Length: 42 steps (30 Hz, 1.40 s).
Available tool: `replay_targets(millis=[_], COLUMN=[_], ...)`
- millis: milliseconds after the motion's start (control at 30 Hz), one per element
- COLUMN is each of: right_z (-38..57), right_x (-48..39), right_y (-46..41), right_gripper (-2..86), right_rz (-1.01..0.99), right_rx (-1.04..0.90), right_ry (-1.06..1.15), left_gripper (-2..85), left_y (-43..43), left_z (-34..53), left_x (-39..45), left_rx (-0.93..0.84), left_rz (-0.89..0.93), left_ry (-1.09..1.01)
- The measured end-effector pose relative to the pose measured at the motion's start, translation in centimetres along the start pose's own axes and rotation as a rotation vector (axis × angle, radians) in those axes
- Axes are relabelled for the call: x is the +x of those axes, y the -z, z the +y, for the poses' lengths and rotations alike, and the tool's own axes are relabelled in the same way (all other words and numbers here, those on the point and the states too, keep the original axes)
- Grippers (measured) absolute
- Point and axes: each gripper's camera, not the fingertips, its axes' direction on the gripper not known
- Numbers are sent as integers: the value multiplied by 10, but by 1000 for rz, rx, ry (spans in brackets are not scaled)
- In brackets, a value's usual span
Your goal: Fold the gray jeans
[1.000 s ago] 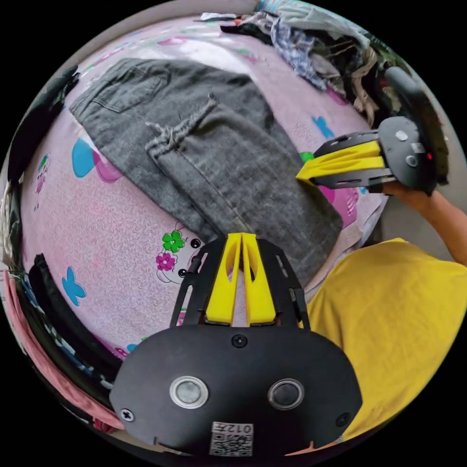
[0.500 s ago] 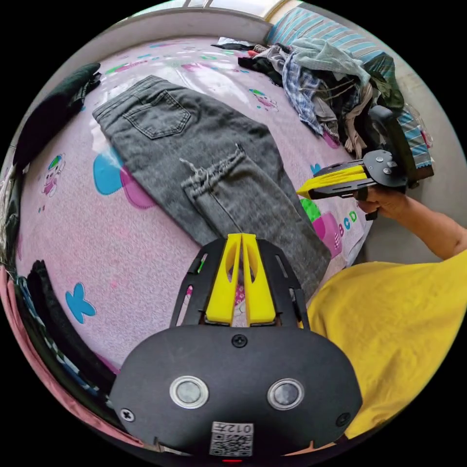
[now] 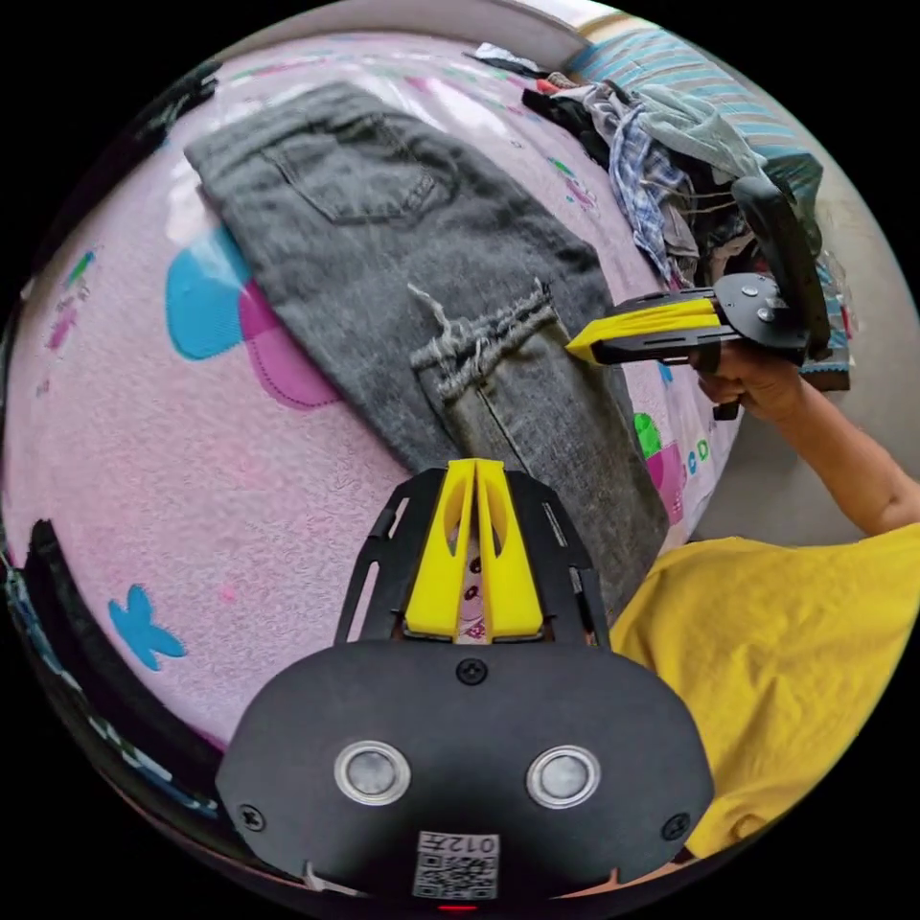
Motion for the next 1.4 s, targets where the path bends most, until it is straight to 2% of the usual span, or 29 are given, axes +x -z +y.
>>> replay_targets(millis=[67, 133, 200, 267, 333, 433, 500, 567, 700, 867, 967, 1133, 1400], right_z=[6, 4, 0, 2, 8, 25, 43, 72, 164, 261, 304, 365, 400], right_x=[1, 2, 5, 7, 10, 11, 7, -4, -42, -87, -108, -141, -153], right_y=[8, -1, -20, -35, -45, -52, -50, -45, -48, -79, -112, -167, -238], right_gripper=[-1, 0, -1, -1, 0, 0, 1, 1, 7, 29, 50, 81, 78], right_rz=[9, 12, 21, 22, 7, -6, 35, 69, 118, 152, 219, 402, 627], right_rx=[69, 81, 33, 16, 12, 46, 67, 100, 123, 87, 55, 47, 41], right_ry=[5, 16, 12, 30, 32, 39, 57, 147, 388, 619, 740, 974, 1105], left_gripper=[-1, -1, -1, 0, 0, 1, 2, 3, 5, 18, 37, 66, 95], left_y=[13, 10, -5, -36, -44, -58, -62, -63, -75, -139, -186, -242, -314], left_z=[2, -5, -16, -26, -23, -12, -2, 18, 61, 129, 160, 197, 230], left_x=[12, 16, 17, 16, 13, 0, 4, 32, 88, 186, 225, 271, 329], left_rx=[88, 103, 61, -45, -27, 5, 20, 46, 74, -21, -105, -129, -62], left_rz=[-92, -77, -81, -167, -121, 9, -13, -119, -133, -171, -205, -267, -461], left_ry=[-42, -69, -76, -77, -88, 8, 42, -33, -187, -448, -526, -534, -473])
